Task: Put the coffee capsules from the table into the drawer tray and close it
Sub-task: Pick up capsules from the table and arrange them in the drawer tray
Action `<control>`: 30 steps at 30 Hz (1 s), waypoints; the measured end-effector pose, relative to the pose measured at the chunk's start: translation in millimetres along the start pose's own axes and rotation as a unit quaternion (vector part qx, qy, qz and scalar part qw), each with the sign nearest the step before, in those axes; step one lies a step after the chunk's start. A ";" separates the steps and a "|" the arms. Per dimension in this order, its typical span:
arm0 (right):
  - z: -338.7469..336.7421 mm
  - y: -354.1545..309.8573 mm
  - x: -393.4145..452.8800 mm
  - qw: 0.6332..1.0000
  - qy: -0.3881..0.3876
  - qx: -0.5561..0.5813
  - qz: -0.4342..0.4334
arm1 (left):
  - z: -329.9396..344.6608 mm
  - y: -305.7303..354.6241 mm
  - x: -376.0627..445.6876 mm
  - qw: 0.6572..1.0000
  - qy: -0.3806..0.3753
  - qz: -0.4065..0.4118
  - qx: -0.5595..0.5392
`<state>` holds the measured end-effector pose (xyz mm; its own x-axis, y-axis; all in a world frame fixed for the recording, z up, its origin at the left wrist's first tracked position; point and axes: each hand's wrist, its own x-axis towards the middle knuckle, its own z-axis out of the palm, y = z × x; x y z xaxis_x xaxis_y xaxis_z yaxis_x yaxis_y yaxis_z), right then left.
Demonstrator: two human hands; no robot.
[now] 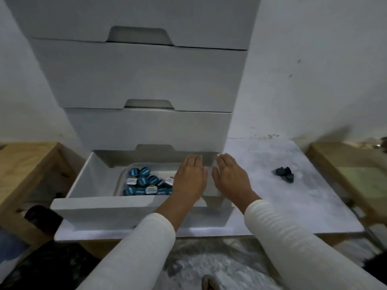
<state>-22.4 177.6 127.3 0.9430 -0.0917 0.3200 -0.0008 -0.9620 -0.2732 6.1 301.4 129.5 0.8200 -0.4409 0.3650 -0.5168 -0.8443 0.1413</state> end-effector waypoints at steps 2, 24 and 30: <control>-6.9 23.7 -4.3 1.000 0.014 -0.010 0.012 | 5.5 24.3 9.6 1.000 0.013 0.008 -0.021; -14.5 358.5 8.7 0.983 -0.129 0.009 0.130 | 189.4 257.1 136.0 0.947 -0.177 -0.099 -0.247; 4.7 396.5 14.5 0.978 -0.150 0.079 0.125 | 226.1 278.0 157.8 0.944 -0.187 -0.103 -0.251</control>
<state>-7.5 -204.0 19.4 0.9751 -0.2165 -0.0480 -0.2143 -0.8649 -0.4540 47.4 -71.8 18.3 0.8970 -0.4387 -0.0546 -0.3113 -0.7146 0.6265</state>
